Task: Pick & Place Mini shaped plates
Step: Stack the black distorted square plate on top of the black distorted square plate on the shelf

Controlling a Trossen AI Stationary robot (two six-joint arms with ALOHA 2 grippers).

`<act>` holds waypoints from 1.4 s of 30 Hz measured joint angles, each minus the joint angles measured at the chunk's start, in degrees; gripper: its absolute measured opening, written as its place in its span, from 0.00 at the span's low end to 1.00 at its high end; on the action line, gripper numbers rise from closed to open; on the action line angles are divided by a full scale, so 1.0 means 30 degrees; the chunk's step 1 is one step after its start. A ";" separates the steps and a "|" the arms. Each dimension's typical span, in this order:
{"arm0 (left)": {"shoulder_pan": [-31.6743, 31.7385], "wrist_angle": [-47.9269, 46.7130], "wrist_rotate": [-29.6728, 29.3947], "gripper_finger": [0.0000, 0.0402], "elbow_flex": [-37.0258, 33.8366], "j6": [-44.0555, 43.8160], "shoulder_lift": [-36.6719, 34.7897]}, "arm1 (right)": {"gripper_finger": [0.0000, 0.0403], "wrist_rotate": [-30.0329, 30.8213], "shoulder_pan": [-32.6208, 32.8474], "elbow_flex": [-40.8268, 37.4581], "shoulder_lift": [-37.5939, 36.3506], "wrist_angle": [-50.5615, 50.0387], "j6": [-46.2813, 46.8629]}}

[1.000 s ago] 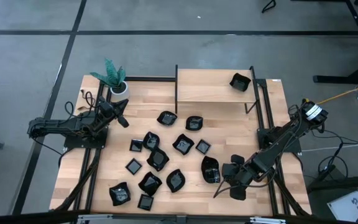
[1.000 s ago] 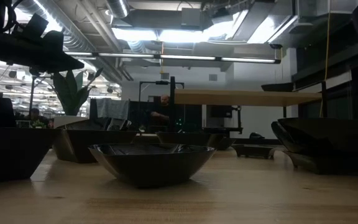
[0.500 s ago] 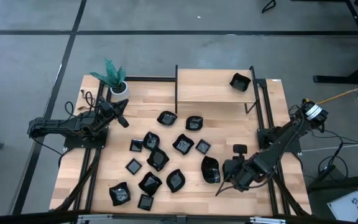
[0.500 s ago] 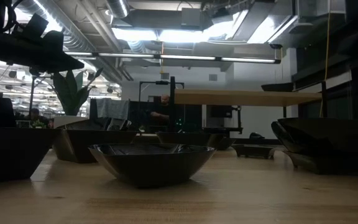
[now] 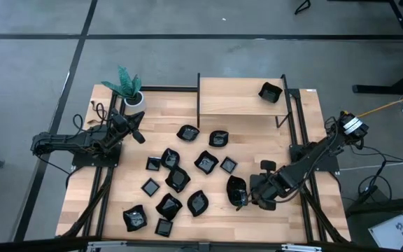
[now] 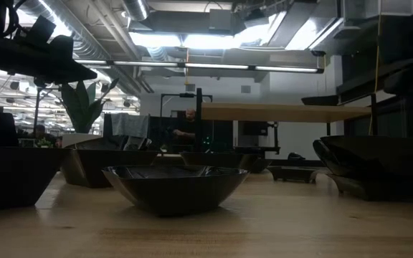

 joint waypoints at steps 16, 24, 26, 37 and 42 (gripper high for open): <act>0.0005 0.0000 0.0000 0.04 0.0007 0.0000 0.0002 | 0.21 -0.0762 -0.0286 -0.0884 0.0000 0.0541 -0.0007; 0.0000 0.0000 0.0000 0.04 0.0007 0.0000 0.0000 | 0.05 -0.1839 -0.0293 -0.0884 0.0000 0.0540 0.0014; 0.0006 0.0000 0.0000 0.04 0.0007 0.0000 0.0006 | 0.02 -0.2022 -0.0286 -0.0864 -0.0036 0.0597 0.0012; 0.0000 0.0000 0.0000 0.04 0.0007 0.0000 0.0007 | 0.01 -0.3460 -0.0705 -0.0870 -0.1645 0.0196 0.0488; 0.0003 0.0003 0.0000 0.04 0.0003 0.0000 0.0007 | 0.01 -0.3498 -0.0810 -0.0870 -0.3592 -0.0312 0.1019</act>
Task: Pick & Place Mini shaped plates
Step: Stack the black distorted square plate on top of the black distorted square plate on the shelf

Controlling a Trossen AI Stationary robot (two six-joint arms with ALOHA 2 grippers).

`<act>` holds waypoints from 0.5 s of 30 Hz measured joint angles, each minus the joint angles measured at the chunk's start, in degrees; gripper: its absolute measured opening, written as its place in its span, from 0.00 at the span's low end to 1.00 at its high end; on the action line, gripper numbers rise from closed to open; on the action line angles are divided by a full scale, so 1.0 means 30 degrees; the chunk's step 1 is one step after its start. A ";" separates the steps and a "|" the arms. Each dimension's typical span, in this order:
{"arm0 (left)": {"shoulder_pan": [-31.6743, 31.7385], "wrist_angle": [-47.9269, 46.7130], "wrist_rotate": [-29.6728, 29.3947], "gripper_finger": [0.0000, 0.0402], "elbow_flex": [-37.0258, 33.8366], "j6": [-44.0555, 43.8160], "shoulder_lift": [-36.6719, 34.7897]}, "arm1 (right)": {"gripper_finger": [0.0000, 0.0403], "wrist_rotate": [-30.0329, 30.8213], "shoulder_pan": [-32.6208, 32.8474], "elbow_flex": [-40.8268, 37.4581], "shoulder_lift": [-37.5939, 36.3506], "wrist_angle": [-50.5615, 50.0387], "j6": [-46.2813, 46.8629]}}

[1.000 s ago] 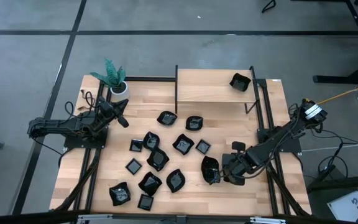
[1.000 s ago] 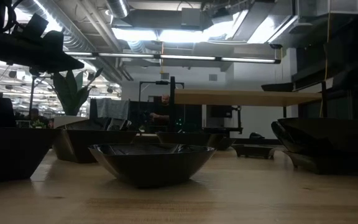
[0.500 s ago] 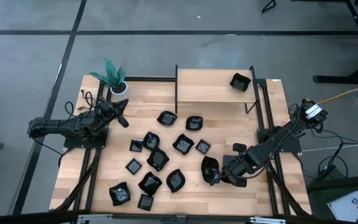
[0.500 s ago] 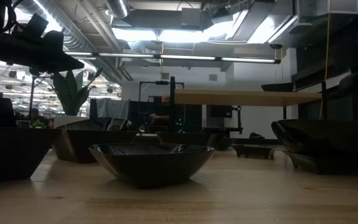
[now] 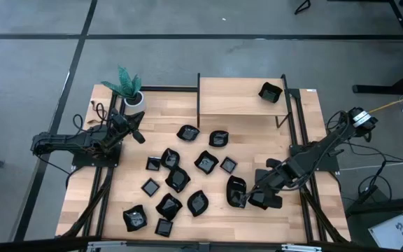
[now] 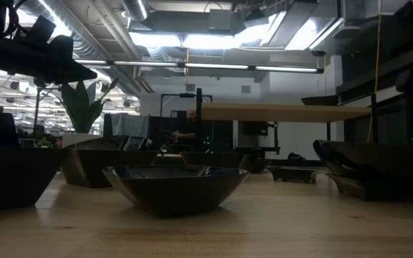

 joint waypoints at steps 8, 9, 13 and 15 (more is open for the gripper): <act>-0.0003 -0.0003 0.0000 0.04 0.0003 0.0000 -0.0001 | 0.00 0.0152 -0.0557 0.0000 -0.3080 -0.1599 0.2491; -0.0002 -0.0003 0.0000 0.04 -0.0002 0.0000 -0.0006 | 0.00 0.0271 -0.0739 0.0000 -0.3411 -0.1735 0.2666; -0.0003 -0.0003 0.0000 0.04 0.0000 0.0000 -0.0003 | 0.00 0.1137 -0.1548 0.0000 -0.4563 -0.1726 0.3146; -0.0001 -0.0003 0.0000 0.04 0.0002 0.0000 -0.0005 | 0.00 0.1608 -0.2077 0.0141 -0.4956 -0.1823 0.3045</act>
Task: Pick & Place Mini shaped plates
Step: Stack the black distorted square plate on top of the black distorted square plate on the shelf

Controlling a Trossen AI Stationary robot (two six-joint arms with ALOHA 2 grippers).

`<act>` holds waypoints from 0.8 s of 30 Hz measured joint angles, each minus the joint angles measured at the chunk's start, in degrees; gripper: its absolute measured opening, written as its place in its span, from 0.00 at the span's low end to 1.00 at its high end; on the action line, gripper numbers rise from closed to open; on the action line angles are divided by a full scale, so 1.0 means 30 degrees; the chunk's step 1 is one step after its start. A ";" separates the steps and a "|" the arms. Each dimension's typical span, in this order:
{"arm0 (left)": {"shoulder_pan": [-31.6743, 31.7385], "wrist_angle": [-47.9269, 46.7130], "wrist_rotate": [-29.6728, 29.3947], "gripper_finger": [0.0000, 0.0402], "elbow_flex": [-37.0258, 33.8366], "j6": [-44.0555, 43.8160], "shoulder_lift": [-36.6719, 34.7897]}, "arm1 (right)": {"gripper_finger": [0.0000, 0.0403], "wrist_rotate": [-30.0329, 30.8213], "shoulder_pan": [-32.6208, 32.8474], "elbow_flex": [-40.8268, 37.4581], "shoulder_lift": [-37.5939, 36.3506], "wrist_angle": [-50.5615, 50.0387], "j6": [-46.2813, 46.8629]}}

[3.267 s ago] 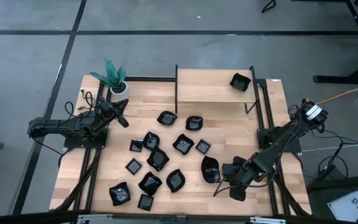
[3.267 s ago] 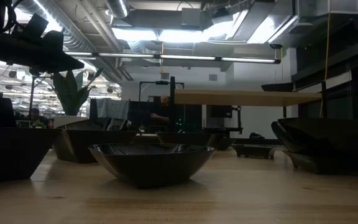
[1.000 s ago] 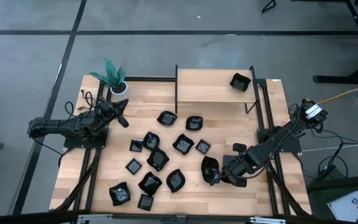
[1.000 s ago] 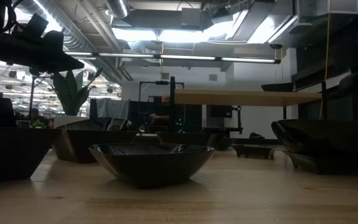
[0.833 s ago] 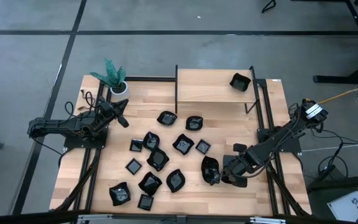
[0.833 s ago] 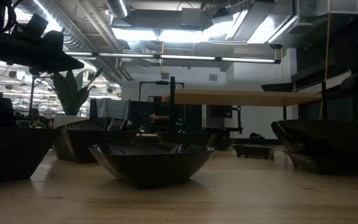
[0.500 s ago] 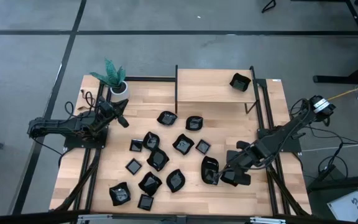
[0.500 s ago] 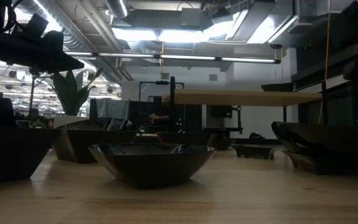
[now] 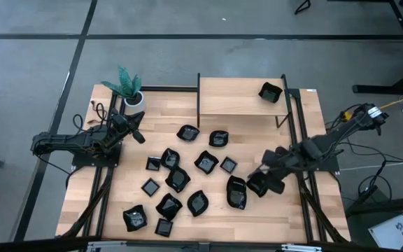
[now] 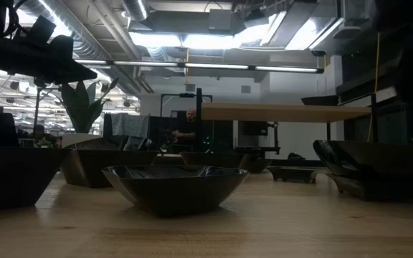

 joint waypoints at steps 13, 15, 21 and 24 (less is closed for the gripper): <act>0.0000 0.0000 0.0000 0.04 0.0002 0.0000 0.0001 | 0.00 0.2057 -0.3192 0.1586 -0.0531 0.0089 -0.3411; 0.0001 0.0000 0.0000 0.04 0.0002 0.0000 0.0005 | 0.00 0.3321 -0.3448 0.1586 -0.0520 0.0094 -0.4460; -0.0002 0.0000 0.0000 0.04 0.0002 0.0000 0.0000 | 0.00 0.6876 -0.3827 0.1615 0.0554 0.0035 -0.6549; -0.0002 0.0000 0.0000 0.04 -0.0004 0.0000 0.0002 | 0.00 0.6732 -0.4067 0.1597 0.1692 -0.0053 -0.6295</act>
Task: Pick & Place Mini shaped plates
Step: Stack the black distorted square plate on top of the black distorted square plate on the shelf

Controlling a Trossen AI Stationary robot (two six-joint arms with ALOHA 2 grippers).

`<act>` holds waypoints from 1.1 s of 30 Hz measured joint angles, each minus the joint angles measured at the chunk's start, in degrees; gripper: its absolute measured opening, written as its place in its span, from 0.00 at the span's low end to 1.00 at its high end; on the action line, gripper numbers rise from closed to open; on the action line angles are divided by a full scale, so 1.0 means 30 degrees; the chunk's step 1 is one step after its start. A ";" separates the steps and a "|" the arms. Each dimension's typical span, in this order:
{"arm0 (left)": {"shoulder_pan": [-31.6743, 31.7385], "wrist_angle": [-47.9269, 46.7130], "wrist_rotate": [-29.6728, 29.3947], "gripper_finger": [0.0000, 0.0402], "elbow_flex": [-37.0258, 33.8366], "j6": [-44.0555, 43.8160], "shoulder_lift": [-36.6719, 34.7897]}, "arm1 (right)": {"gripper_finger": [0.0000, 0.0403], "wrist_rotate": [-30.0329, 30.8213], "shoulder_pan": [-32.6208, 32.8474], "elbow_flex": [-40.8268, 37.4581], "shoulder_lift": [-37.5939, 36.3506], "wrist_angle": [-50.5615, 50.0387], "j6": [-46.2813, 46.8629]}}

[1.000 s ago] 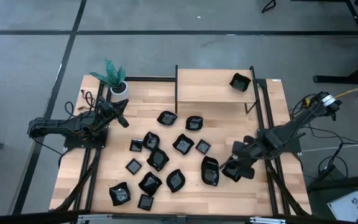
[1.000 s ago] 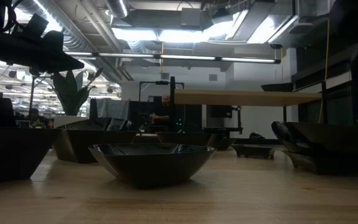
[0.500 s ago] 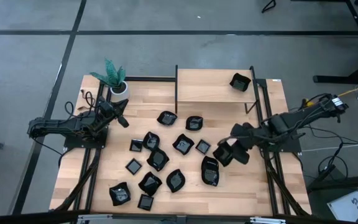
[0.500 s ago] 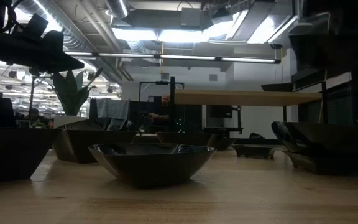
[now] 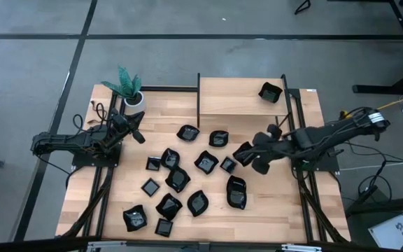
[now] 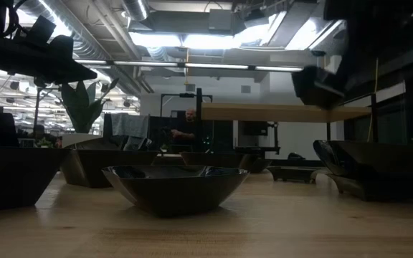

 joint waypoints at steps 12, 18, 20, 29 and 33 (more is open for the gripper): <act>0.0002 0.0000 0.0000 0.04 0.0006 0.0000 0.0003 | 0.00 0.0629 -0.0048 -0.2331 0.3084 -0.0203 0.1357; 0.0001 0.0000 0.0000 0.04 0.0005 0.0000 -0.0002 | 0.00 0.3725 -0.0048 -0.2590 0.3088 -0.0476 0.0685; 0.0004 0.0000 0.0000 0.04 -0.0001 0.0000 -0.0005 | 0.00 0.4833 -0.0045 -0.2590 0.3088 -0.0508 -0.0038; 0.0002 0.0000 0.0000 0.04 0.0000 0.0000 0.0001 | 0.00 0.8400 -0.0041 -0.2590 0.3088 -0.0199 -0.2158; 0.0001 0.0000 0.0000 0.04 -0.0001 0.0000 0.0001 | 0.00 0.8930 -0.0041 -0.2590 0.3274 0.0130 -0.2969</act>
